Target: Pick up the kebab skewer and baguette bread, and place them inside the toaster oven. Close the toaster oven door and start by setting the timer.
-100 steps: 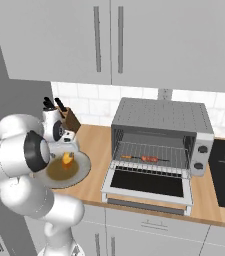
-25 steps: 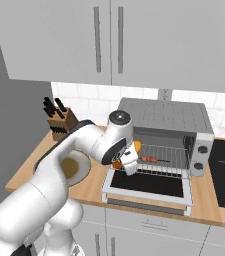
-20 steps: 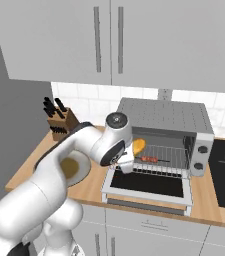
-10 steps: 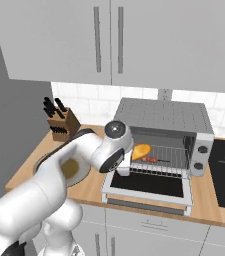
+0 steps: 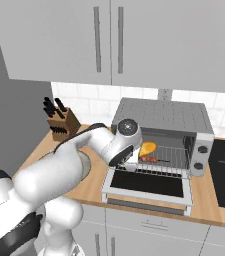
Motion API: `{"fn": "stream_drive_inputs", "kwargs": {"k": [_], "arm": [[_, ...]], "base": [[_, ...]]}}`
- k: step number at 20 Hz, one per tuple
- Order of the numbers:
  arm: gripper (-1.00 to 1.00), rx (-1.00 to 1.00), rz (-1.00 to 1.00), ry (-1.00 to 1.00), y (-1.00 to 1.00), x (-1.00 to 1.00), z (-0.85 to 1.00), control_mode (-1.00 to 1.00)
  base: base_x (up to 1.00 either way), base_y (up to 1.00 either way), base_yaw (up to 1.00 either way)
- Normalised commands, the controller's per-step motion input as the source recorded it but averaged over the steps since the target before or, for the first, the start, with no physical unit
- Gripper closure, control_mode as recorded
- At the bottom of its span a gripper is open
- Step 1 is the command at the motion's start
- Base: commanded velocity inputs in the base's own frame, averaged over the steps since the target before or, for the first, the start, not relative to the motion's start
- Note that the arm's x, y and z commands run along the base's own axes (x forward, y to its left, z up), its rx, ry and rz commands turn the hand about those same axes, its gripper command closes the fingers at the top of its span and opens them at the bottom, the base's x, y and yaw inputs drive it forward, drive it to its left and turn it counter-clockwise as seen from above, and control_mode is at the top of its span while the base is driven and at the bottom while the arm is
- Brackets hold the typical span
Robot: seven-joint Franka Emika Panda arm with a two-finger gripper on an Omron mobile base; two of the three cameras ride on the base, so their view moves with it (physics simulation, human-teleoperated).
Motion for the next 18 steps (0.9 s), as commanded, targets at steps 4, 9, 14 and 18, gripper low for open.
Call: {"fn": "stream_drive_inputs", "kwargs": {"k": [4, 9, 14, 18], "arm": [[1.00, 0.00, 0.00, 0.00, 0.00, 0.27, -0.10, -1.00], [1.00, 0.00, 0.01, 0.00, 0.00, 0.25, -0.28, -1.00], [1.00, 0.00, 0.03, 0.00, 0.00, 0.14, -0.27, -1.00], [1.00, 0.00, 0.05, 0.00, 0.00, 0.12, -0.22, -1.00]], "base": [[0.00, 0.00, 0.00], [0.00, 0.00, 0.00], [0.00, 0.00, 0.00], [0.00, 0.00, 0.00]]}}
